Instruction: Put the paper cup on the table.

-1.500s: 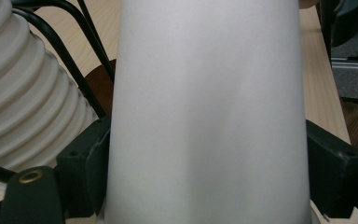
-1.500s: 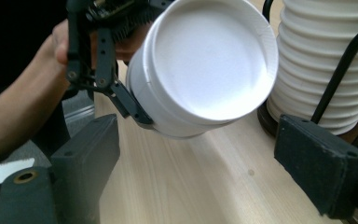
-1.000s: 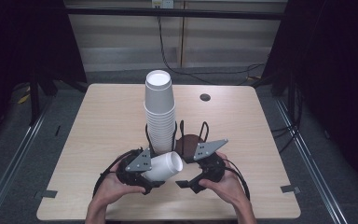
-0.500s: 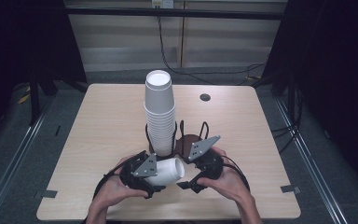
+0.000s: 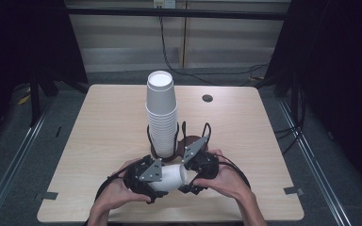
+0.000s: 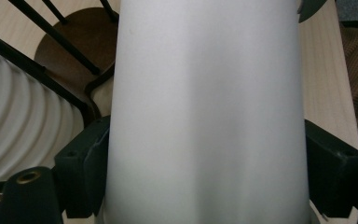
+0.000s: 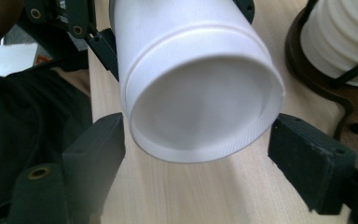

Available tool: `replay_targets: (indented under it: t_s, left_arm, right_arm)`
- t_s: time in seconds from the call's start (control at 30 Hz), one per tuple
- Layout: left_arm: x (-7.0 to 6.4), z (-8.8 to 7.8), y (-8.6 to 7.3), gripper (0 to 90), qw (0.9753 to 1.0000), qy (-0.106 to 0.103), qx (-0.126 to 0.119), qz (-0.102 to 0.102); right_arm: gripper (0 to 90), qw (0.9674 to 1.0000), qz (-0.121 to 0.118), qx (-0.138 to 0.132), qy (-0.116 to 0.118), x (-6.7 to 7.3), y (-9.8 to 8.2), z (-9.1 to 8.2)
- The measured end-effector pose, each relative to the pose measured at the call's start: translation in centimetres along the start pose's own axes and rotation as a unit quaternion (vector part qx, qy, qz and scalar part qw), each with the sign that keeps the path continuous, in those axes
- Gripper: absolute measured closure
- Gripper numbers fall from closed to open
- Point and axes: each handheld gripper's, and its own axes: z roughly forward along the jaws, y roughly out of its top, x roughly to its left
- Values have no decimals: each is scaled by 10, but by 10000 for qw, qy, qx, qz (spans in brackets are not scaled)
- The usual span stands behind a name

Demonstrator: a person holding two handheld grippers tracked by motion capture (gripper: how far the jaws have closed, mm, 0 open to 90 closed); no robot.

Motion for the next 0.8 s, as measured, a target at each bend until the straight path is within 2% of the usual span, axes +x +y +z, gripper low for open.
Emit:
replay_targets:
  t_s: [0.1,0.17,0.27,0.3,0.4,0.6,0.67,0.8]
  left_arm:
    - [0,3,1,159,9999,-26,99,-18]
    - [1,2,2,159,9999,-80,142,48]
    - [0,2,3,159,9999,-133,97,7]
    - [0,2,4,159,9998,-145,113,12]
    - [1,0,6,160,9996,-192,167,74]
    - [5,-1,12,160,9994,-343,20,-13]
    - [4,1,14,160,9994,-324,107,12]
    - [3,3,15,160,9991,-430,58,-3]
  right_arm:
    - [187,9999,-29,154,57,0,5,3]
    - [183,9997,-70,204,142,-1,9,6]
    - [164,9995,-106,268,154,-1,13,11]
    - [163,9995,-169,247,142,-1,14,12]
    - [168,9995,-146,215,182,0,15,13]
    - [148,9991,-234,169,315,0,18,14]
    - [165,9992,-233,86,318,0,18,13]
    - [193,9991,-286,55,322,2,18,11]
